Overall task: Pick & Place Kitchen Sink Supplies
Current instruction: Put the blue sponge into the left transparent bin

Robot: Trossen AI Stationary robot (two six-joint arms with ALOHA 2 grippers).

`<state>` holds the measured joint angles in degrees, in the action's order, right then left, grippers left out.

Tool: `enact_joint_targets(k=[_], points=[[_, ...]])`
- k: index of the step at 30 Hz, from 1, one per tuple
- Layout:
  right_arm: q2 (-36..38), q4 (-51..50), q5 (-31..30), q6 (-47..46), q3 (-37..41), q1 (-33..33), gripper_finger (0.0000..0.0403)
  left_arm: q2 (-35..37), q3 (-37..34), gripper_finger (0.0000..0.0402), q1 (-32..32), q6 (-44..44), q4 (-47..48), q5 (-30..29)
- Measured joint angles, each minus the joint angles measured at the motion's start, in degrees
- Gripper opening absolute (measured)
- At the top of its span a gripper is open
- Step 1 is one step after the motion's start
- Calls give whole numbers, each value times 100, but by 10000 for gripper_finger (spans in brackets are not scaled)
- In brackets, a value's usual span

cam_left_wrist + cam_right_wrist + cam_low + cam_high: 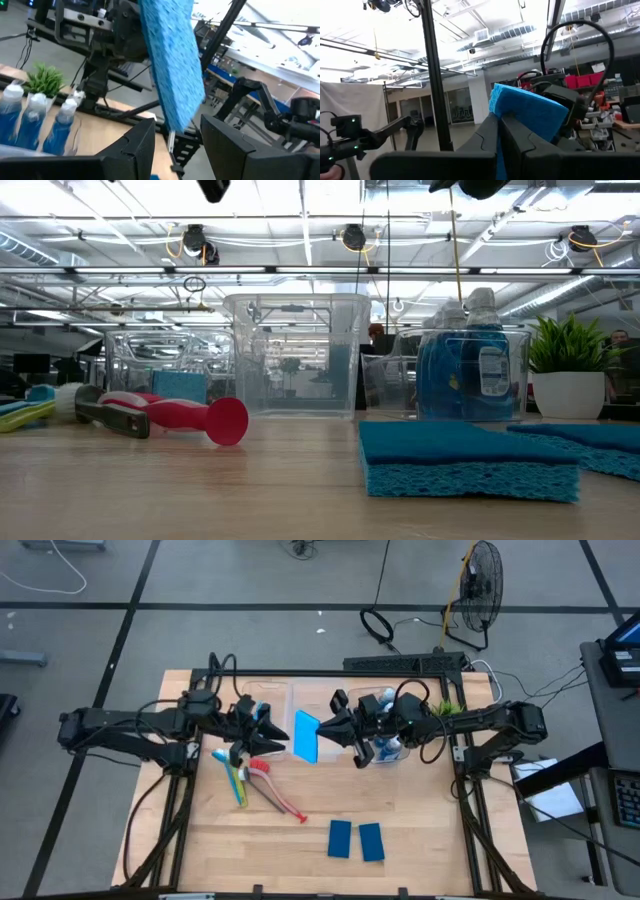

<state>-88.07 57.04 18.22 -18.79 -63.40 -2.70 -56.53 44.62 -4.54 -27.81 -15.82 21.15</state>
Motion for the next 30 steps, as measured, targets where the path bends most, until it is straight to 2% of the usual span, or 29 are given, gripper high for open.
enact_joint_targets(k=[15,27,30], points=[[-2,-301,7,0,0,0,0,-706,-2,163,0,-259,-1245,140],[4,-723,-134,-6,0,8,0,-971,0,163,0,-587,-1587,155],[-2,-895,-186,-2,0,7,0,-1049,-1,146,-2,-668,-1784,291]])
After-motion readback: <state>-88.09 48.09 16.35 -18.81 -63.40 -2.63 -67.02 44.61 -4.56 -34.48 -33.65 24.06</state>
